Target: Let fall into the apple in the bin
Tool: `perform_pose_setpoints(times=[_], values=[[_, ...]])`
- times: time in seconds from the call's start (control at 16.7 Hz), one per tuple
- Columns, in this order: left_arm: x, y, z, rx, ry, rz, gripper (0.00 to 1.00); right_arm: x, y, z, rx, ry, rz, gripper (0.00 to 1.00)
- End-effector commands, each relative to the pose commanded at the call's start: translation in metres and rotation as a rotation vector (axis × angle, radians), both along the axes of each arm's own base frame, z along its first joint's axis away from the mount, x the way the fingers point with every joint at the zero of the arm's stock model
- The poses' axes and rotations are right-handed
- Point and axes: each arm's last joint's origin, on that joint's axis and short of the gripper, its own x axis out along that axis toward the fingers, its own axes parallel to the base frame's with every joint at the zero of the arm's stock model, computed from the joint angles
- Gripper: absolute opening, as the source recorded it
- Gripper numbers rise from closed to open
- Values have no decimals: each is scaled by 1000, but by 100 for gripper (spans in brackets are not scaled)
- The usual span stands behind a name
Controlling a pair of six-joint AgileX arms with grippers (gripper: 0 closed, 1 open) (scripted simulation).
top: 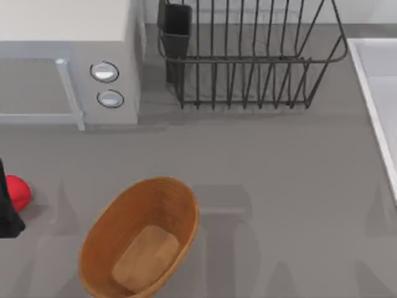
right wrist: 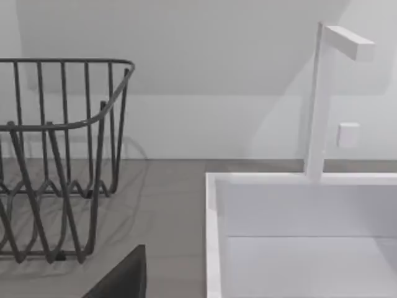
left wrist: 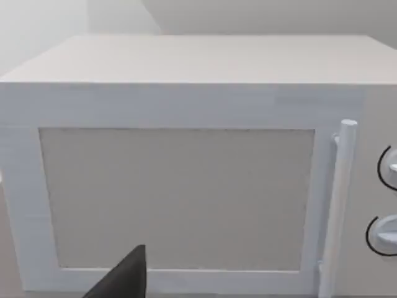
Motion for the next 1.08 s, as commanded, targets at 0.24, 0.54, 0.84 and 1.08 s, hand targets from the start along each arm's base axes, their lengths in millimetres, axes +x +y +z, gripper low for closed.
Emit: perform_pose_setpoints(times=[0.24,0.54,0.84,1.08], values=[[0,0,5,16,26,4,100,0,0,0,0,0,0,100],[11,0,42,133,242,4,100,0,0,0,0,0,0,100],[61,-2,72,321,677,-64,100,0,0,0,0,0,0,100],[122,-6,60,478,1099,-197,100,0,0,0,0,0,0,100]])
